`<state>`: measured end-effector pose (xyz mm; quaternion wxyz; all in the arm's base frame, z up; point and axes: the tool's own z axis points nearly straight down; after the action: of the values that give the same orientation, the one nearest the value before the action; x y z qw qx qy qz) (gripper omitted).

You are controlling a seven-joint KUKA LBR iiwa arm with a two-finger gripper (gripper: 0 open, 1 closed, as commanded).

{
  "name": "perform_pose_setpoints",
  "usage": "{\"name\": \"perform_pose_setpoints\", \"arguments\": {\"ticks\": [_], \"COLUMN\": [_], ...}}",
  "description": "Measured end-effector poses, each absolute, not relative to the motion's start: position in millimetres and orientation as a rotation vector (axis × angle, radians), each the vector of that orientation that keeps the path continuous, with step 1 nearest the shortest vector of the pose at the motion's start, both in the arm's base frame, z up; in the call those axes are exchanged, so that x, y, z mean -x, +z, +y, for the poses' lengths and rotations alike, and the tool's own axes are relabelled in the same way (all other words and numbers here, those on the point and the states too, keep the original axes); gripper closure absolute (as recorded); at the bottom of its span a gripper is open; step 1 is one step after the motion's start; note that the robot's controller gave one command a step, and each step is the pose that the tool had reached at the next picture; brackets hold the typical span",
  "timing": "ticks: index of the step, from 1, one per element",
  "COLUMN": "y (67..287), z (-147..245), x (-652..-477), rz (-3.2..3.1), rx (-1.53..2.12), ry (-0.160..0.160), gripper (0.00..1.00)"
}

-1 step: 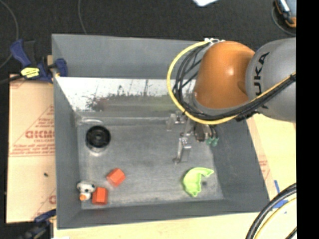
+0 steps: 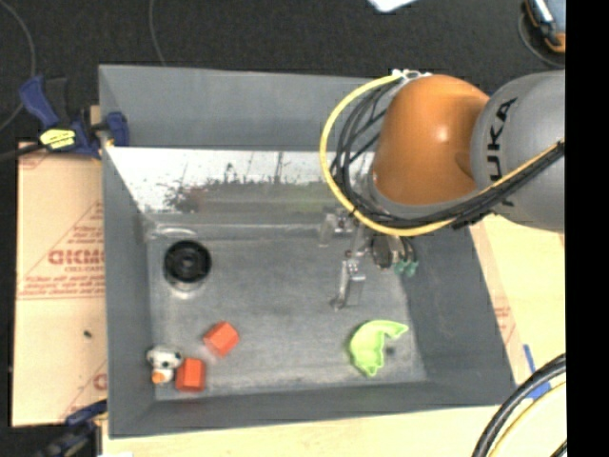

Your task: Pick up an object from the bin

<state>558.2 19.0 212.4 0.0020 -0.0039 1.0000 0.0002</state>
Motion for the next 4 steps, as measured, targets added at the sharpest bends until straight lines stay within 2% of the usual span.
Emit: {"name": "perform_pose_setpoints", "arguments": {"ticks": [1, 2, 3, 4], "y": [160.0, 143.5, 69.1, 70.6], "z": [-16.9, -32.3, -59.6, -85.4], "x": [-548.4, -512.8, -504.4, -502.5], "rz": [3.134, 3.122, 3.129, 3.097], "rx": [0.185, 0.328, 0.234, 0.486], "ry": [-0.001, -0.001, -0.001, -0.002], "gripper": [0.0, 0.0, 0.0, 1.0]}}
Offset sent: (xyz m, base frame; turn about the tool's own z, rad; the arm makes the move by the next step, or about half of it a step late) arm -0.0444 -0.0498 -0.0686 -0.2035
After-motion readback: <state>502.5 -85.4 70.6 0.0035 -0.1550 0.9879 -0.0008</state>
